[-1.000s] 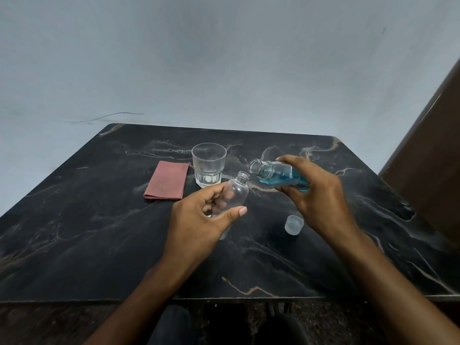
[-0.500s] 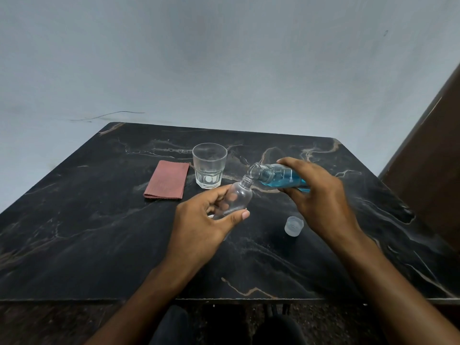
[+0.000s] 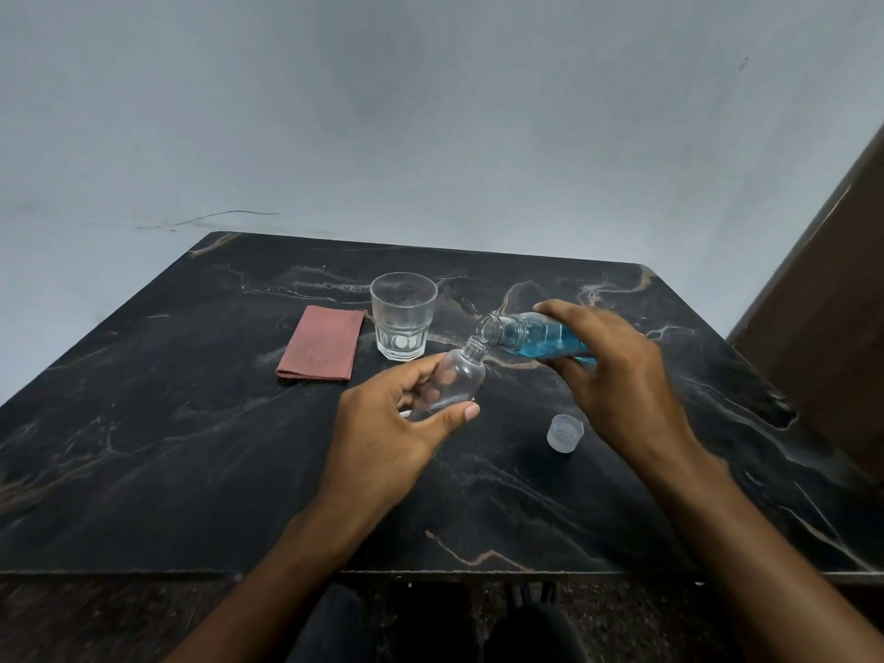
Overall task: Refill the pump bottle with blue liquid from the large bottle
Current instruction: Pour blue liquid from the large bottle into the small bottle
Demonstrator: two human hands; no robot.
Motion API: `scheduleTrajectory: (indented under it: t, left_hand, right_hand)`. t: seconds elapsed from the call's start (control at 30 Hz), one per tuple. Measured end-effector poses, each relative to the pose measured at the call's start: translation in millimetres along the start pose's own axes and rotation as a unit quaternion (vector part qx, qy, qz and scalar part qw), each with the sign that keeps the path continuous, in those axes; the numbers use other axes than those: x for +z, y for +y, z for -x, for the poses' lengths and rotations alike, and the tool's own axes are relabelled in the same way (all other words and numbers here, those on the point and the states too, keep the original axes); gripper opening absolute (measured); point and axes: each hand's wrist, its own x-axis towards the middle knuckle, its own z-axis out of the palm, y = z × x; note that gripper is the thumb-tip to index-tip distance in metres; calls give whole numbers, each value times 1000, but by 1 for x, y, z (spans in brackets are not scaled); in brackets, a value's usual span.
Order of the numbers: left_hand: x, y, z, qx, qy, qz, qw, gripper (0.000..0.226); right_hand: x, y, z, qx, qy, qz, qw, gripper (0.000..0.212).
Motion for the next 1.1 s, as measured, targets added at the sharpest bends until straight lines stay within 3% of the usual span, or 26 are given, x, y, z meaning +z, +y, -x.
scheduleTrajectory:
  t: [1.1]
  left_hand:
    - [0, -4, -1, 17, 1, -31, 999, 64]
  right_hand:
    - [-6, 2, -2, -38, 2, 33, 999, 52]
